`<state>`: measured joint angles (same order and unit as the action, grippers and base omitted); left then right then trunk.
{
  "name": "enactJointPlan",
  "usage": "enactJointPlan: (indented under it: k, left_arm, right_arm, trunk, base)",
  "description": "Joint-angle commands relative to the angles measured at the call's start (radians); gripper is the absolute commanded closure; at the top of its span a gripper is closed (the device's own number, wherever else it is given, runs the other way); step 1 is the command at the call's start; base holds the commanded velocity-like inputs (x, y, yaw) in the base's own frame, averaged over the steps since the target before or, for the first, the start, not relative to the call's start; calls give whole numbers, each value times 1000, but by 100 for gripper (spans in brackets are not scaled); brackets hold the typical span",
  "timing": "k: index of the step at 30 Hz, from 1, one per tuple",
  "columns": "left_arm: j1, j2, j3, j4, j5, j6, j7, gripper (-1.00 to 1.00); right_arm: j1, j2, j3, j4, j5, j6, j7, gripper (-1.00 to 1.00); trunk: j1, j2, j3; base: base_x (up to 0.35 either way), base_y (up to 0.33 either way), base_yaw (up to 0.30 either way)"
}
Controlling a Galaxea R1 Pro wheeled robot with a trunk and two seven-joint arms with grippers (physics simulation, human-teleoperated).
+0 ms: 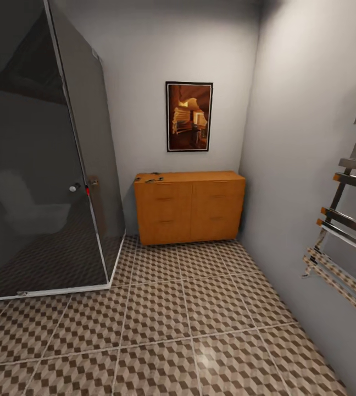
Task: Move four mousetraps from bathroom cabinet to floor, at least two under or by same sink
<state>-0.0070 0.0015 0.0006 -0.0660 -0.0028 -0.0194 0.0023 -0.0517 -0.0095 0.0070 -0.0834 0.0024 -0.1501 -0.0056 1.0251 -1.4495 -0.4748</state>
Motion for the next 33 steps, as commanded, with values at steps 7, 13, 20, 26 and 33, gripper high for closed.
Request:
enactJointPlan:
  k: [7,13,20,26,33]
  left_arm:
    - [-1,0,0,0,0,-2,1,-100]
    - [-1,0,1,0,0,-2,1,-100]
    - [-1,0,1,0,0,-2,0,-100]
    - [-1,0,0,0,0,-2,0,-100]
    - [-1,0,0,0,0,-2,0,-100]
  right_arm:
    - [0,-1,1,1,1,-3,-1,-100]
    - [0,-2,1,1,-1,-3,-1,-100]
    - [0,-1,1,1,-1,-3,-1,-100]
    - [0,-2,1,1,-1,-3,-1,-100]
    - [0,-2,1,1,-1,-3,-1,-100]
  trunk:
    - [0,-1,-1]
    - [0,-1,-1]
    - [0,-1,-7]
    - [0,-1,-15]
    - [0,-1,-25]
  base:
    - [0,0,67]
    - [0,0,6]
    - [0,0,79]
    - [0,0,158]
    - [0,0,170]
